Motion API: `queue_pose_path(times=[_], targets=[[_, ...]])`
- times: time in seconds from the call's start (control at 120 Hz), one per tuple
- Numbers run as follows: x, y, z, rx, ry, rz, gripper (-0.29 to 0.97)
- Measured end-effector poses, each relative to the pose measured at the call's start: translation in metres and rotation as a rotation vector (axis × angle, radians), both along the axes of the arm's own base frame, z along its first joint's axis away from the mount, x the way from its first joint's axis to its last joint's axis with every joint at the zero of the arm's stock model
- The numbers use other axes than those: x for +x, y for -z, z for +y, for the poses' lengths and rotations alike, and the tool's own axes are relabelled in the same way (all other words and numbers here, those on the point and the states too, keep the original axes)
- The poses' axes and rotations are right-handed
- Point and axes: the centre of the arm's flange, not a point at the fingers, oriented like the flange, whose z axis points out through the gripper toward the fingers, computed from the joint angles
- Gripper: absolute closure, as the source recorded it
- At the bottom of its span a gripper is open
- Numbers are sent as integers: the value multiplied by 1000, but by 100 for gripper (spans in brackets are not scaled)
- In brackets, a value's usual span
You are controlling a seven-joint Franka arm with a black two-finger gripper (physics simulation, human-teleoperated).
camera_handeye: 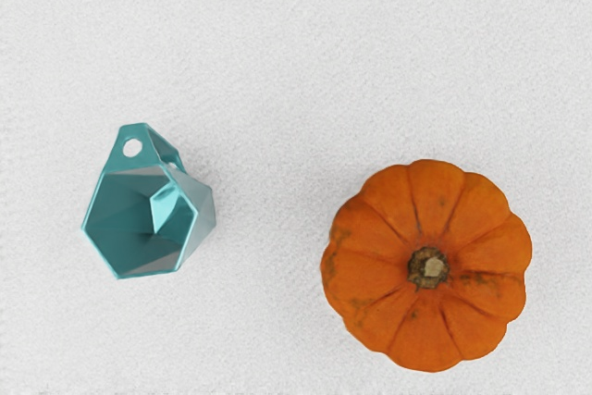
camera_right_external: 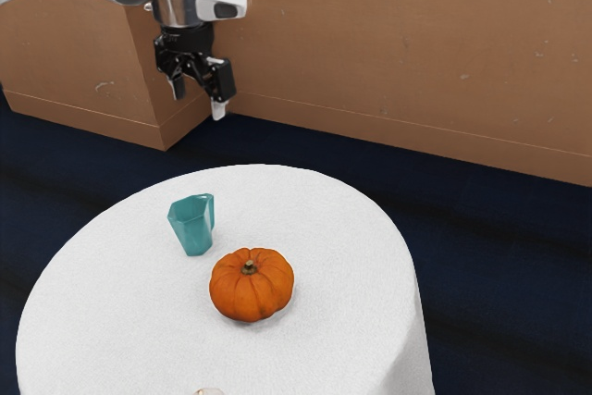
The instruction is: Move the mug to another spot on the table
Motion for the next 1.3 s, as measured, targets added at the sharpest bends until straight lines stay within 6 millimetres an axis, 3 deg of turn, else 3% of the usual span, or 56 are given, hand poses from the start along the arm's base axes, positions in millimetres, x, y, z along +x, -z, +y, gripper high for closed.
queue_pose_path(times=[0.133,0.267,0.45,0.6,0.733,0.858,1.0,1.175,1.3], targets=[[2,8,16,2,-11,11,0],[20,37,25,18,45,44,0],[63,111,102,-2,128,89,0],[89,170,127,-20,264,97,0],[106,212,133,-32,377,87,0],[108,254,133,-54,462,79,0],[110,268,143,-102,419,20,0],[109,295,150,-84,315,62,0],[110,303,153,-74,245,71,0]])
